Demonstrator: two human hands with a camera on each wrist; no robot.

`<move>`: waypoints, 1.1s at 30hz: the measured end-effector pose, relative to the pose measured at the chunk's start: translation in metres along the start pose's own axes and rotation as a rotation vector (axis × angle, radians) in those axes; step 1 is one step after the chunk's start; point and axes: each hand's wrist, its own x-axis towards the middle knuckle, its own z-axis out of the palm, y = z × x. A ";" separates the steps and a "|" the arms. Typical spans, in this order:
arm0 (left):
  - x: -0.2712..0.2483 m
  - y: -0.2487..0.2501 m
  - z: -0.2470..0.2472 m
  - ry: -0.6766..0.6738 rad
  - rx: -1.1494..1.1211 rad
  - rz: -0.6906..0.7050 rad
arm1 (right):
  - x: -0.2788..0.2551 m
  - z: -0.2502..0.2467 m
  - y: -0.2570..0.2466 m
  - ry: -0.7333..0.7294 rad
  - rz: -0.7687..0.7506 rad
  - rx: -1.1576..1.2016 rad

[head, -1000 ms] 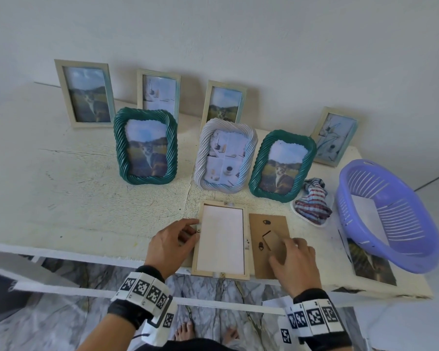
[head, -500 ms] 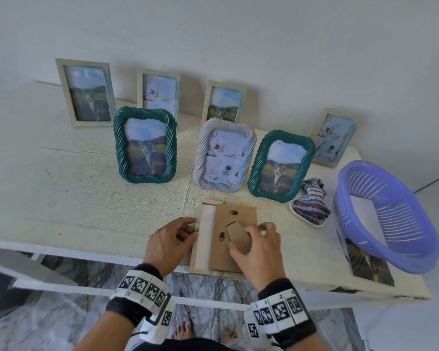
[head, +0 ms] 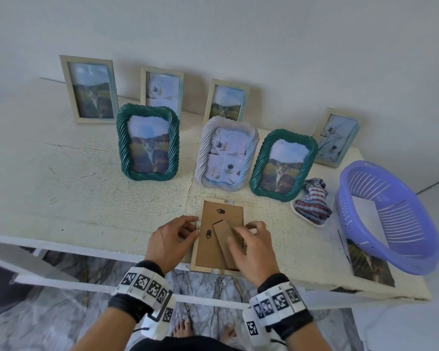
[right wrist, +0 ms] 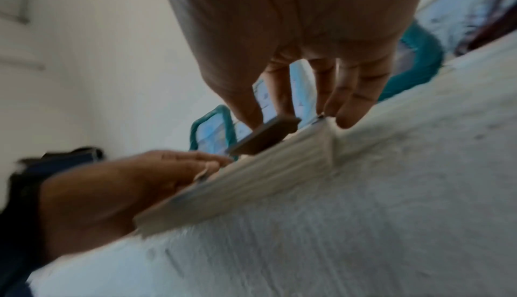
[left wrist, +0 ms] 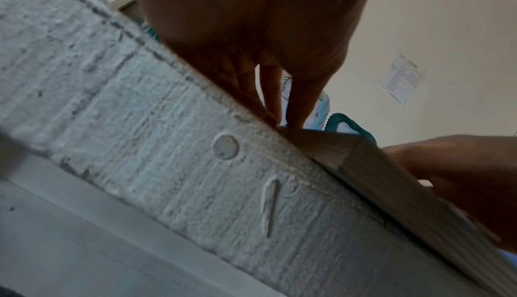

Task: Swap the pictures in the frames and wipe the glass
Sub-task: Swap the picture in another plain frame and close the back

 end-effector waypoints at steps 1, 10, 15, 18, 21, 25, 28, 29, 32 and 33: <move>0.000 0.000 0.000 0.000 -0.007 -0.003 | 0.002 -0.004 0.009 -0.003 0.016 0.068; 0.000 0.000 0.000 -0.004 -0.001 -0.008 | 0.022 -0.025 0.044 -0.186 -0.034 0.308; -0.001 0.001 0.002 0.010 0.009 -0.012 | 0.032 -0.029 0.048 -0.284 -0.064 0.256; -0.001 0.002 0.002 0.020 0.013 -0.006 | 0.034 -0.027 0.047 -0.302 -0.083 0.204; -0.002 0.002 0.002 0.027 0.015 0.009 | 0.032 -0.025 0.045 -0.296 -0.065 0.180; -0.004 0.002 0.003 0.039 0.016 0.033 | 0.030 -0.020 0.044 -0.259 -0.010 0.170; -0.005 0.001 0.003 0.044 0.019 0.048 | 0.027 -0.019 0.042 -0.239 -0.016 0.158; -0.005 0.002 0.003 0.043 0.022 0.049 | 0.027 -0.020 0.041 -0.238 -0.041 0.156; -0.005 0.003 0.003 0.041 0.033 0.046 | 0.026 -0.028 0.041 -0.287 -0.134 0.148; -0.005 0.004 0.004 0.044 0.034 0.044 | 0.027 -0.031 0.042 -0.312 -0.146 0.155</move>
